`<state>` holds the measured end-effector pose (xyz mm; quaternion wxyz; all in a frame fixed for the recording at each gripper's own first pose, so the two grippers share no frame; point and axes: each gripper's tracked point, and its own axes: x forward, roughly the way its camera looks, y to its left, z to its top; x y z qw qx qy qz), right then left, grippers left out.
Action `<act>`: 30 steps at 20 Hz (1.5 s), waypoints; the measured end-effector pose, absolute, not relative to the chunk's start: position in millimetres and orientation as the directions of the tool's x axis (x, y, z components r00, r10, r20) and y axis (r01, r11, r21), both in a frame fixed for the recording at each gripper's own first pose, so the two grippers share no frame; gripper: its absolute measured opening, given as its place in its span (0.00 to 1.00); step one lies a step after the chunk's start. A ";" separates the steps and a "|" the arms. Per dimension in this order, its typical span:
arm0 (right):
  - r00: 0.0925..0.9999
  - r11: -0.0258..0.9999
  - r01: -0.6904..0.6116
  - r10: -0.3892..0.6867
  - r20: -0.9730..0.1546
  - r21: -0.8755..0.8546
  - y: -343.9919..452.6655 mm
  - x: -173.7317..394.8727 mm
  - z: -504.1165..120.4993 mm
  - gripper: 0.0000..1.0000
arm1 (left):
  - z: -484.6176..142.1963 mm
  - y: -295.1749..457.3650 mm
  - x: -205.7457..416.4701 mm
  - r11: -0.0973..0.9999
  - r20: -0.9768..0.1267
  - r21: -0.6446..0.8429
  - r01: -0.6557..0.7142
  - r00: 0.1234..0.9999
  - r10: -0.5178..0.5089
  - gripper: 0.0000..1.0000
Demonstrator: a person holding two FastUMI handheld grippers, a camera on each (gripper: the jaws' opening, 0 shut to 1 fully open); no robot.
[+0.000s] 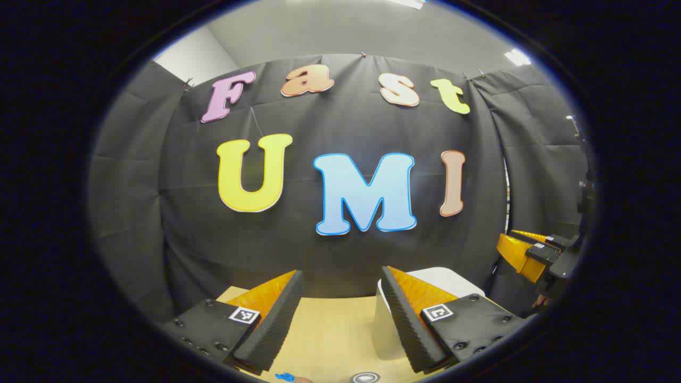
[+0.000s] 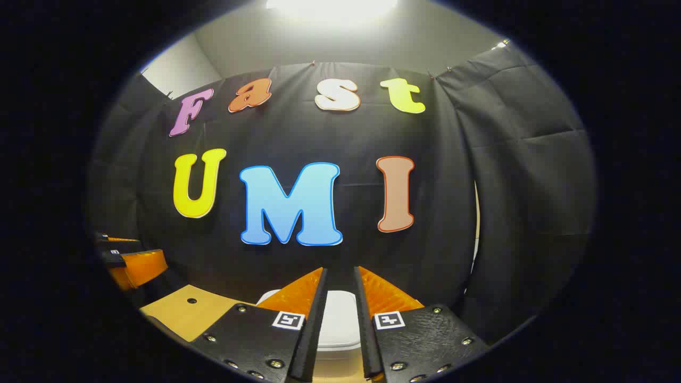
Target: Press the lid of the desktop garbage bin to open it, pick up the crumpled paper on the desktop and throw it into the bin, then pick up the pop can on the desktop and drop it into the bin, and finally close the garbage bin lid.
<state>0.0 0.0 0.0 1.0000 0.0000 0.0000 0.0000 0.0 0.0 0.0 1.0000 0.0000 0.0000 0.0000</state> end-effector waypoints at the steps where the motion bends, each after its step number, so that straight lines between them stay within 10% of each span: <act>1: 1.000 1.000 0.012 -0.012 -0.007 -0.007 1.9 0.8 0.7 0.34 | -1.9 -0.7 2.8 1.000 -0.003 -0.007 0.009 1.000 -0.009 0.95; 6: 0.998 0.998 -0.038 0.041 -0.053 0.048 10.1 4.5 -17.0 0.02 | -10.5 1.0 11.3 1.000 -0.005 0.001 -0.004 1.000 0.004 0.96; 30: 0.928 0.988 -0.144 0.152 -0.341 0.050 59.6 26.8 -139.5 0.01 | -28.1 43.0 -0.2 0.998 -0.030 -0.011 -0.069 0.997 0.068 0.95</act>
